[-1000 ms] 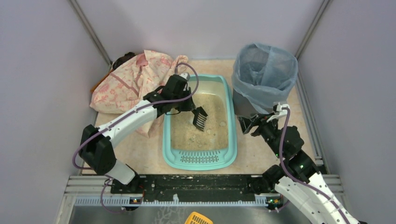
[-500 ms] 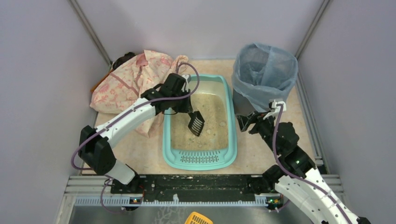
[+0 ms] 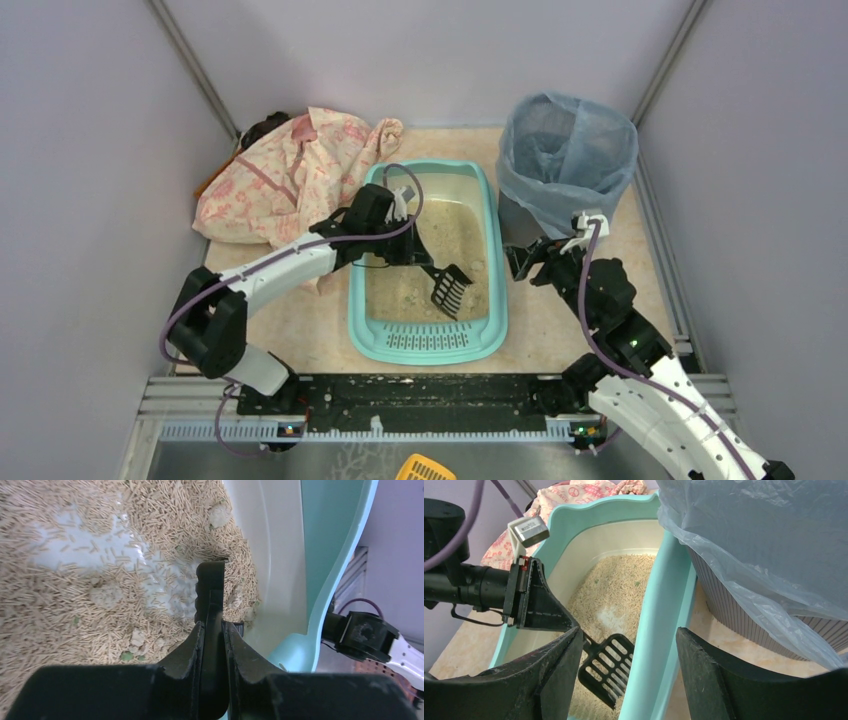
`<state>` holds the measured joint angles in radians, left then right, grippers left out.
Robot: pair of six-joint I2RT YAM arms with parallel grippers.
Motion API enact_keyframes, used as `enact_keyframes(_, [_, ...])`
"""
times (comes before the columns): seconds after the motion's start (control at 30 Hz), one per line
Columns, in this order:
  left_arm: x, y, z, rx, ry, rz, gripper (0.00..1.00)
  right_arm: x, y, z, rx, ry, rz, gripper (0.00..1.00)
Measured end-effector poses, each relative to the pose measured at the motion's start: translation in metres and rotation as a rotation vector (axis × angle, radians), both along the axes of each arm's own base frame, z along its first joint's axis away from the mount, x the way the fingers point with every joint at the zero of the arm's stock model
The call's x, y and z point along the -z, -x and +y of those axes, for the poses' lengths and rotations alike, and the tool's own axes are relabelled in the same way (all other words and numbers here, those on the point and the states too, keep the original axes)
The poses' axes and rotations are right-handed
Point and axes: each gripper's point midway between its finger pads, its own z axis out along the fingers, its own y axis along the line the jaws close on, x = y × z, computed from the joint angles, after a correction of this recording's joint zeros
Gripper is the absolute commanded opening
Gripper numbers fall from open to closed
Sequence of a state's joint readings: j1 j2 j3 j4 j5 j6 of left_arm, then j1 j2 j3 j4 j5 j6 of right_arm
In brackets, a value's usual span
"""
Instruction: Clean the litter box
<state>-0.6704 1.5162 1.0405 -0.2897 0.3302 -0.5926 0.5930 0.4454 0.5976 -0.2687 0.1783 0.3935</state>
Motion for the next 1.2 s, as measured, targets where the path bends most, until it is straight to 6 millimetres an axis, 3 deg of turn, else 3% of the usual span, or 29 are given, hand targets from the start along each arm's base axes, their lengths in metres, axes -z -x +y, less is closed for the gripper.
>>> enact_keyframes(0.2, [0.010, 0.016, -0.014, 0.018, 0.137, 0.086, 0.00, 0.000, 0.000, 0.000, 0.000, -0.001, 0.001, 0.69])
enact_keyframes(0.57, [0.022, 0.029, -0.021, 0.022, 0.278, 0.190, 0.00, 0.000, 0.000, 0.000, 0.000, -0.003, 0.002, 0.69])
enact_keyframes(0.9, [-0.001, 0.032, -0.021, 0.036, 0.337, 0.186, 0.00, 0.000, 0.000, 0.000, 0.001, -0.010, 0.005, 0.68])
enact_keyframes(1.2, [-0.025, 0.008, -0.002, -0.020, 0.403, 0.144, 0.00, -0.003, 0.003, -0.002, 0.006, -0.018, -0.006, 0.68])
